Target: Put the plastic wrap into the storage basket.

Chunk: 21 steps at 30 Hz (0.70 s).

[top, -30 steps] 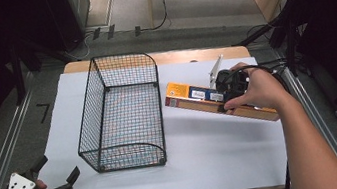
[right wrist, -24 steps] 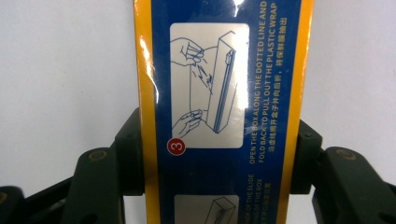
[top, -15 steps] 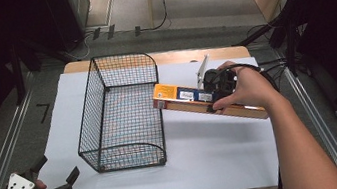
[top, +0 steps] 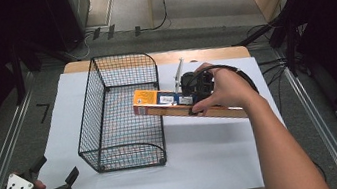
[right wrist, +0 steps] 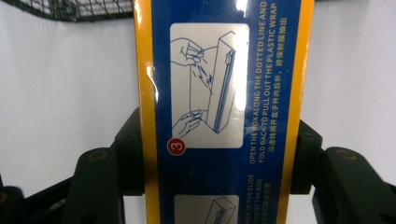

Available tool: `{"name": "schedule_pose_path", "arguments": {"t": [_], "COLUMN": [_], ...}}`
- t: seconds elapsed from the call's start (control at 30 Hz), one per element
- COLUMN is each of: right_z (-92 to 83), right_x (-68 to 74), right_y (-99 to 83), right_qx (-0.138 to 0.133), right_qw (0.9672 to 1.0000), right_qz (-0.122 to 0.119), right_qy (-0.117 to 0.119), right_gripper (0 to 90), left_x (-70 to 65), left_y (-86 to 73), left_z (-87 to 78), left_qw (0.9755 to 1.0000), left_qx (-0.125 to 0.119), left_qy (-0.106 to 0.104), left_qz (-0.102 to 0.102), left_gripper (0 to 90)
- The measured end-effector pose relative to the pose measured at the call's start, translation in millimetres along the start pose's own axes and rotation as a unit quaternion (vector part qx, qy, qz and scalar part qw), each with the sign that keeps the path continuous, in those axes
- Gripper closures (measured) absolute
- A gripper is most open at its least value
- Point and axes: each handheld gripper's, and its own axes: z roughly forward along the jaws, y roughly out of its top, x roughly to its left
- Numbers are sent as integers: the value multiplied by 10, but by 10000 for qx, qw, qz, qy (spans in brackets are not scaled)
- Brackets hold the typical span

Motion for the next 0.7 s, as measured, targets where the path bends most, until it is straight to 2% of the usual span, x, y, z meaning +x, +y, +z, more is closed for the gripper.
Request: {"name": "schedule_pose_path", "arguments": {"t": [0.17,0.3,0.7], "right_z": [1,42,86], "right_x": [33,71,153], "right_y": [197,337,675], "right_qx": [-57,20,2], "right_qw": [9999,9999,9993], "right_qz": [-117,-157,-358], "right_qy": [-7,27,77], "right_gripper": [410,410,409], "left_x": [-2,-3,-26], "left_y": [1,0,-3], "left_z": [-1,-3,12], "left_qw": [10000,10000,10000], "left_qx": [-9,-7,14], "left_qy": [-8,-11,-65], "left_qz": [4,3,36], "left_gripper": [0,0,0]}}
